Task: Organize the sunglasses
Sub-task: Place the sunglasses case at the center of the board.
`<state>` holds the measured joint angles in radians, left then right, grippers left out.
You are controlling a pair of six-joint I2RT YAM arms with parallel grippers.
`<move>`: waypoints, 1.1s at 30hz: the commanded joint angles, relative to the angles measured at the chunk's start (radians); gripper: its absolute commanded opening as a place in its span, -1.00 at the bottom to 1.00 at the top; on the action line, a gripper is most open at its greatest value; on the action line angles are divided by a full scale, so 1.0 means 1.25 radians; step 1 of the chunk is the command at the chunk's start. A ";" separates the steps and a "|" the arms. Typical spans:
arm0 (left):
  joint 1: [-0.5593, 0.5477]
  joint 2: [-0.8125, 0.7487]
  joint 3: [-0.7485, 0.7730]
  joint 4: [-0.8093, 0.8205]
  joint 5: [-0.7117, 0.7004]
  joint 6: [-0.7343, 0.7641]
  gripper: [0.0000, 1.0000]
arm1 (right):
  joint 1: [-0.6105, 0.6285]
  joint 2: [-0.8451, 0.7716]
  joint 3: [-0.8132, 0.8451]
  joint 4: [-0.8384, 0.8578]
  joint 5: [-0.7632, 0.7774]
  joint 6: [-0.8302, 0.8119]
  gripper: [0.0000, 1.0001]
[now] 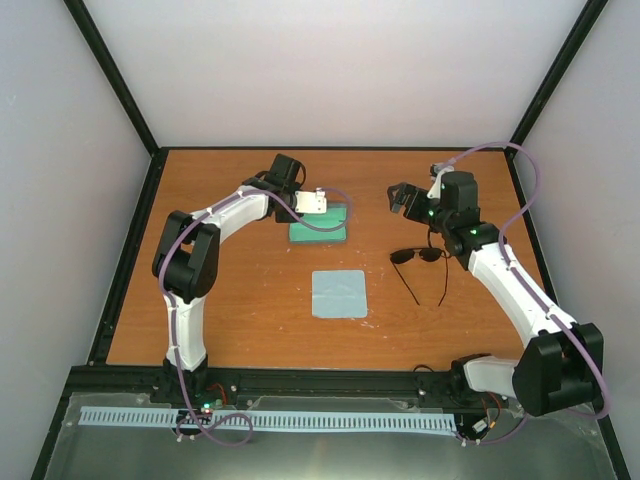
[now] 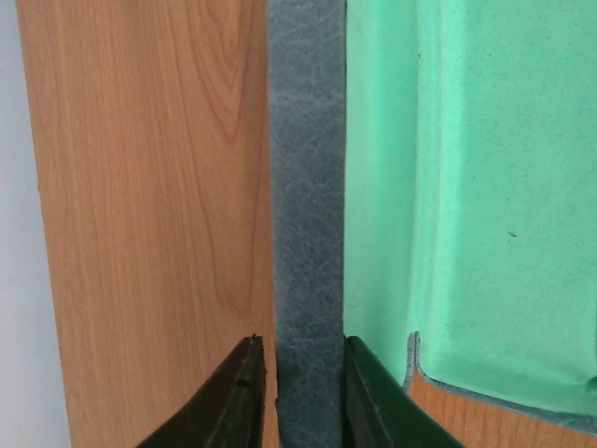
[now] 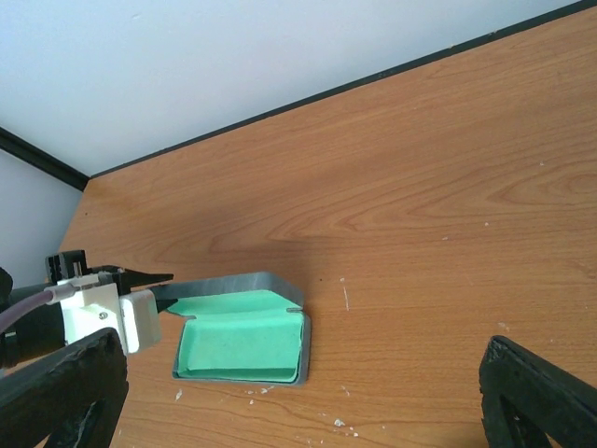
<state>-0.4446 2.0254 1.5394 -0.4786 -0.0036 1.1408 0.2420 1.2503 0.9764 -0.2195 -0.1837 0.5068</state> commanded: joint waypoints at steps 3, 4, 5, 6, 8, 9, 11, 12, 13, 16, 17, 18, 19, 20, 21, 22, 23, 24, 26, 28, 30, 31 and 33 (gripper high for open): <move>-0.001 -0.020 -0.005 0.026 0.003 -0.032 -0.33 | 0.002 0.014 0.003 0.016 -0.008 -0.015 1.00; -0.001 -0.023 -0.003 0.028 0.003 -0.036 -0.25 | 0.002 0.015 0.004 0.014 -0.006 -0.015 1.00; -0.001 -0.025 0.001 0.029 0.003 -0.042 -0.17 | 0.002 0.015 0.005 0.010 -0.004 -0.015 1.00; -0.001 -0.029 0.005 0.031 0.003 -0.050 -0.10 | 0.002 0.015 0.007 0.006 -0.003 -0.015 1.00; -0.001 -0.040 0.022 0.036 0.004 -0.079 -0.03 | 0.002 0.020 0.014 -0.008 -0.003 -0.021 1.00; -0.001 -0.050 0.033 0.041 0.008 -0.107 -0.03 | 0.002 0.023 0.020 -0.022 -0.005 -0.028 1.00; -0.001 -0.088 0.048 0.067 0.027 -0.184 -0.02 | 0.001 0.031 0.041 -0.061 -0.009 -0.053 1.00; -0.001 -0.117 0.047 0.082 0.046 -0.225 -0.02 | 0.001 0.034 0.058 -0.096 -0.006 -0.069 0.96; -0.001 -0.149 0.045 0.095 0.070 -0.268 -0.02 | 0.007 0.034 0.079 -0.131 0.004 -0.094 0.86; 0.000 -0.245 0.046 0.050 0.208 -0.397 -0.15 | 0.057 0.024 0.129 -0.229 0.019 -0.175 0.31; 0.002 -0.272 0.046 0.014 0.268 -0.422 -0.22 | 0.070 0.027 0.132 -0.257 0.004 -0.186 0.04; 0.004 -0.294 0.042 -0.022 0.329 -0.445 -0.28 | 0.080 0.031 0.130 -0.281 -0.020 -0.193 -0.16; 0.007 -0.313 0.036 -0.065 0.388 -0.465 -0.35 | 0.089 0.038 0.124 -0.302 -0.052 -0.197 -0.26; 0.010 -0.327 0.030 -0.111 0.450 -0.477 -0.41 | 0.098 0.047 0.114 -0.321 -0.077 -0.199 -0.28; 0.011 -0.341 0.018 -0.153 0.496 -0.484 -0.44 | 0.106 0.055 0.103 -0.337 -0.100 -0.200 -0.27; 0.012 -0.355 0.003 -0.184 0.541 -0.487 -0.48 | 0.115 0.063 0.092 -0.356 -0.117 -0.205 -0.23; 0.012 -0.372 -0.020 -0.205 0.567 -0.493 -0.50 | 0.128 0.073 0.081 -0.367 -0.130 -0.207 -0.21; 0.013 -0.388 -0.048 -0.217 0.590 -0.495 -0.51 | 0.139 0.079 0.072 -0.375 -0.138 -0.207 -0.20; 0.012 -0.412 -0.115 -0.236 0.613 -0.483 -0.52 | 0.155 0.095 0.054 -0.384 -0.145 -0.206 -0.14; 0.012 -0.410 -0.160 -0.243 0.599 -0.471 -0.53 | 0.170 0.122 0.042 -0.390 -0.146 -0.205 -0.13; 0.012 -0.396 -0.182 -0.245 0.568 -0.461 -0.57 | 0.185 0.151 0.043 -0.392 -0.141 -0.204 -0.13; 0.012 -0.391 -0.189 -0.238 0.547 -0.466 -0.58 | 0.194 0.162 0.047 -0.389 -0.123 -0.196 -0.12; 0.012 -0.387 -0.204 -0.205 0.499 -0.485 -0.59 | 0.202 0.176 0.053 -0.368 -0.116 -0.187 -0.10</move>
<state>-0.4358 1.5307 1.3037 -0.7258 0.6655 0.5705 0.4686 1.4464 1.0348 -0.6819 -0.3340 0.2687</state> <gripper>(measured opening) 0.210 0.438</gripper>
